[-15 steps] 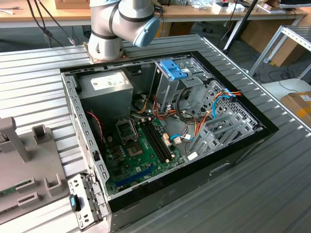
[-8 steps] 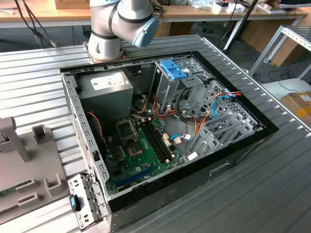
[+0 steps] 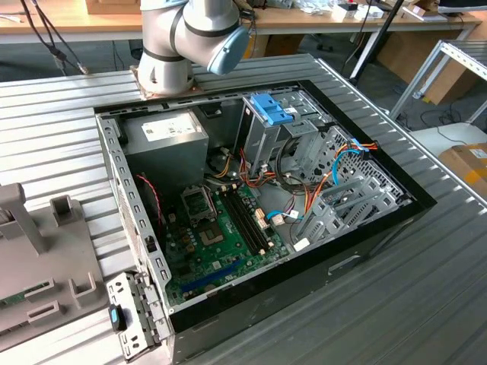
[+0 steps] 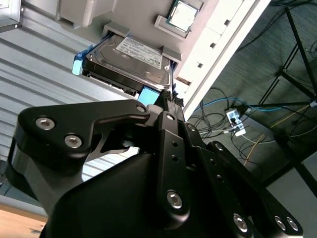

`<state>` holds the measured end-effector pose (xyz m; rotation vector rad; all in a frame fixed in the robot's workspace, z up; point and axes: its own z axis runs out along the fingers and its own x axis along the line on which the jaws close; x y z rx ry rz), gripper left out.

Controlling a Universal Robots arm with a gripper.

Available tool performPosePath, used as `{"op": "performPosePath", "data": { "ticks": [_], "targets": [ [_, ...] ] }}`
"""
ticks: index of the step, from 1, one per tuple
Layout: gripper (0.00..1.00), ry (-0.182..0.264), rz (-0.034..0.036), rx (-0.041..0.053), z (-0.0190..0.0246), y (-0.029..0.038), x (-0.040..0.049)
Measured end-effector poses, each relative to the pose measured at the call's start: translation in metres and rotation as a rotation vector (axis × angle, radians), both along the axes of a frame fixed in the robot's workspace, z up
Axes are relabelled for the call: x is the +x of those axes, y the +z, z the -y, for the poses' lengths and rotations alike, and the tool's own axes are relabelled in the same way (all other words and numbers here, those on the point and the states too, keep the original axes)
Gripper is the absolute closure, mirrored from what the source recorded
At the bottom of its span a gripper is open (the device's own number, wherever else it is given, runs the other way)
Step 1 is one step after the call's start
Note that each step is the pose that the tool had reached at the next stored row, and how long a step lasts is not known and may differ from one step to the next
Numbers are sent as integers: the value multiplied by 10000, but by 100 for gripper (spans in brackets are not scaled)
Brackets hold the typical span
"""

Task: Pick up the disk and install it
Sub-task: 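Reach for the disk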

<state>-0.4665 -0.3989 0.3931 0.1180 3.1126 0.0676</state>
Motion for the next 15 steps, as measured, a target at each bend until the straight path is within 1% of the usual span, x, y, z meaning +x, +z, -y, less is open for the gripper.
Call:
{"op": "performPosePath", "data": {
  "ticks": [15],
  "targets": [
    [89, 0, 0, 0, 0, 0, -33]
  ]
}}
